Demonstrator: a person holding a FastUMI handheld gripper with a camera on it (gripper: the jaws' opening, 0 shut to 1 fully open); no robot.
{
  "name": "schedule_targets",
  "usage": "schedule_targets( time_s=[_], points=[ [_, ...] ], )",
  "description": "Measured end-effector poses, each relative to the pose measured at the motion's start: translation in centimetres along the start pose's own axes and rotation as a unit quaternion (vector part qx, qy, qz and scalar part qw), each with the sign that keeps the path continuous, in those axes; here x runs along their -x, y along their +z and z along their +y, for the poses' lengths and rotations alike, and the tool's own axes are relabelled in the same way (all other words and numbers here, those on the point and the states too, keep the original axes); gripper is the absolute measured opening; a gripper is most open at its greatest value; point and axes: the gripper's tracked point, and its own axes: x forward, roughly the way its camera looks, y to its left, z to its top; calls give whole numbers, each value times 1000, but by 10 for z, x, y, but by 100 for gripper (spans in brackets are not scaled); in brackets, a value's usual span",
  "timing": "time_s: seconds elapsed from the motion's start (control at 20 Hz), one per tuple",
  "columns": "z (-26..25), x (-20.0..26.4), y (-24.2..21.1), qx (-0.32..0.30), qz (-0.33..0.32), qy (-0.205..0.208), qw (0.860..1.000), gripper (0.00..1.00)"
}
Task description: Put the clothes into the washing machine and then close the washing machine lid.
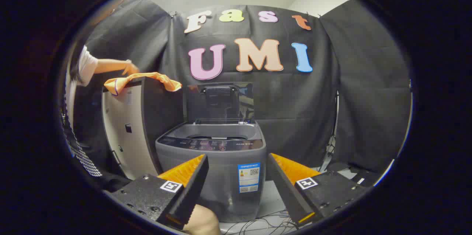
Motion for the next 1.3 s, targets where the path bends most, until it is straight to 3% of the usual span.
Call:
schedule_targets(
  time_s=[0.9,1.1,1.3],
  points=[
    [-2,3,1,-2,-3,-15,1000,97],
    [1,-4,52,-18,-44,-31,998,97],
    [32,-24,125,1,-64,-5,998,96]
  ],
)
